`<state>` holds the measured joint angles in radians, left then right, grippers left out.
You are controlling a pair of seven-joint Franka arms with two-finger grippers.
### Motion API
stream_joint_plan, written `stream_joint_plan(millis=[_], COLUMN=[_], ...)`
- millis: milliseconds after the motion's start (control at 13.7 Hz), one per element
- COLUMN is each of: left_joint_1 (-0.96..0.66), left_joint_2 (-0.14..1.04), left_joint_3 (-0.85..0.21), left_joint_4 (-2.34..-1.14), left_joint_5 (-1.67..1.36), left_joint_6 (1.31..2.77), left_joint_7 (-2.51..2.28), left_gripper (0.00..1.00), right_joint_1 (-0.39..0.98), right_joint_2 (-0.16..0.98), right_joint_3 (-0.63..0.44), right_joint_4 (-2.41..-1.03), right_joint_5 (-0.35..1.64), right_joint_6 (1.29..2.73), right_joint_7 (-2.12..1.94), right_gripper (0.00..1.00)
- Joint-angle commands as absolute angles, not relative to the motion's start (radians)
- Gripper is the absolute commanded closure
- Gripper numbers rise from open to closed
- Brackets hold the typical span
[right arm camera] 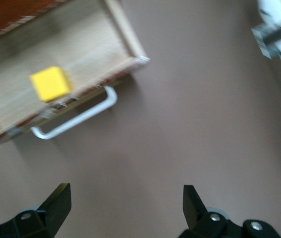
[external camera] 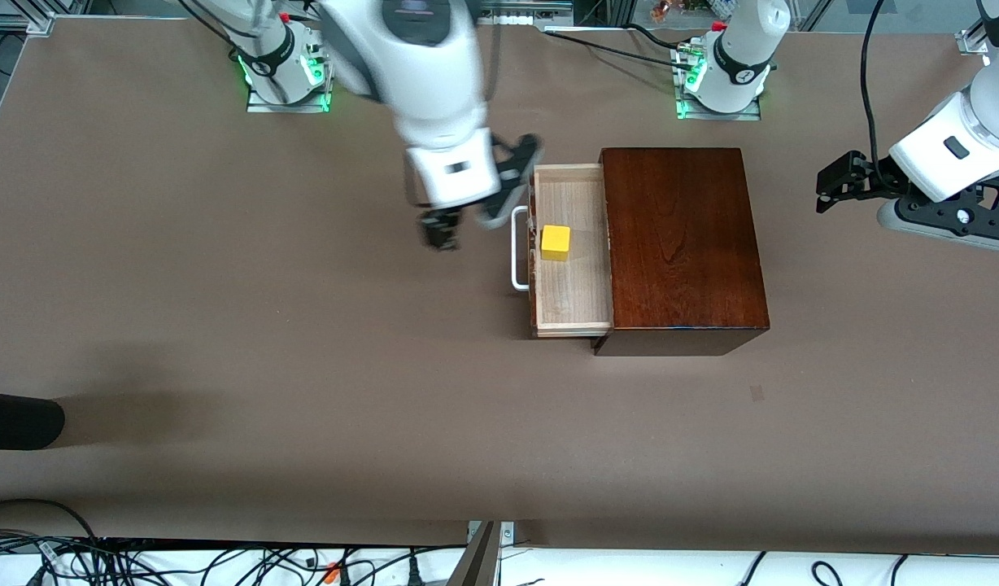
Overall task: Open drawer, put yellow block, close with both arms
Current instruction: 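Raise the right gripper away from the drawer back toward rest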
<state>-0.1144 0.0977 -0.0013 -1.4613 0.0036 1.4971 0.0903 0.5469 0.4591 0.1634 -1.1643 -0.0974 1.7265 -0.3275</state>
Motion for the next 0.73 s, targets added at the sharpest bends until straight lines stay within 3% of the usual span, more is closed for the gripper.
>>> stream_joint_plan(millis=[0, 146, 366, 659], left_joint_1=[-0.112, -0.112, -0.112, -0.115], left_joint_2=[0.086, 0.086, 0.086, 0.092], left_joint_3=[0.0, 0.0, 0.0, -0.06], left_joint_4=[-1.457, -1.456, -1.456, -1.422], left_joint_5=[-0.025, -0.025, -0.025, -0.025], left_joint_6=[1.499, 1.499, 1.5, 1.499], left_joint_7=[0.112, 0.112, 0.112, 0.109], left_gripper=[0.0, 0.0, 0.0, 0.0], right_joint_1=[0.458, 0.362, 0.351, 0.353], right_joint_2=[0.414, 0.391, 0.328, 0.166], right_joint_3=[0.143, 0.14, 0.057, -0.047], right_joint_4=[-1.197, -1.197, -1.21, -1.38], right_joint_5=[-0.002, 0.037, 0.058, 0.077], right_joint_6=[1.689, 1.597, 1.522, 1.509], right_joint_7=[-0.327, -0.342, -0.334, -0.269], right_gripper=[0.0, 0.0, 0.0, 0.0])
